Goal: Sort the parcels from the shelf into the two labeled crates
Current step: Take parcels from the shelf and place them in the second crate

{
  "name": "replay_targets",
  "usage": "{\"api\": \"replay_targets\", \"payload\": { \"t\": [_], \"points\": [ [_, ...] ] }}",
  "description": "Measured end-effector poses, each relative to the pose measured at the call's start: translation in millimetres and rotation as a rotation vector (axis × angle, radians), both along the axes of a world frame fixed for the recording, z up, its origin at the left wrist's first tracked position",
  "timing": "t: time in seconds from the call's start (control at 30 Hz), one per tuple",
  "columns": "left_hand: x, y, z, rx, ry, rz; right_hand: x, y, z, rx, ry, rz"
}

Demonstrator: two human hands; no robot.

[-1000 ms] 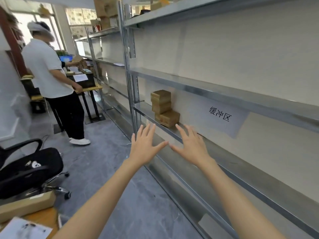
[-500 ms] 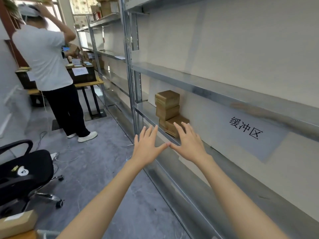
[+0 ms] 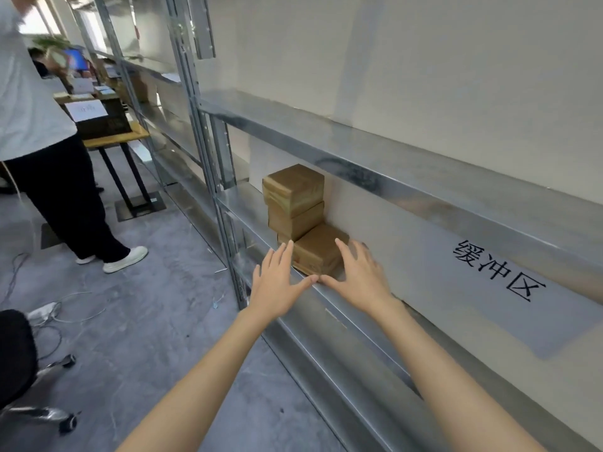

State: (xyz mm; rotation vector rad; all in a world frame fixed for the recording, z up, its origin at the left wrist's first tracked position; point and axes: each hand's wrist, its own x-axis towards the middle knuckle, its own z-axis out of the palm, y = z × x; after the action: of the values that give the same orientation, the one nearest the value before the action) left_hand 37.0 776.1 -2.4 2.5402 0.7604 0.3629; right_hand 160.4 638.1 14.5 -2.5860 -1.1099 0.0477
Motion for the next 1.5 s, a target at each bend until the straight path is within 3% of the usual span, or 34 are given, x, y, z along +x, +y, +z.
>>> {"api": "replay_targets", "payload": {
  "t": [0.53,0.87,1.23,1.5],
  "points": [
    [111.4,124.9,-81.7,-0.102,0.187,-0.304,69.0,105.7,-81.3,-0.088,0.232,-0.292],
    [133.3,138.5,-109.3,-0.275,-0.004,-0.385,90.7,129.1,-119.3,-0.071,0.356,-0.395],
    [173.9,152.8,-118.3,-0.543,0.055,-0.539,108.3,120.9,-128.3,0.062,0.519,-0.387],
    [175.3,152.2,-115.2,-0.523,0.020,-0.559,102.9,116.8,-130.5,0.143,0.541,-0.399]
  ]
}}
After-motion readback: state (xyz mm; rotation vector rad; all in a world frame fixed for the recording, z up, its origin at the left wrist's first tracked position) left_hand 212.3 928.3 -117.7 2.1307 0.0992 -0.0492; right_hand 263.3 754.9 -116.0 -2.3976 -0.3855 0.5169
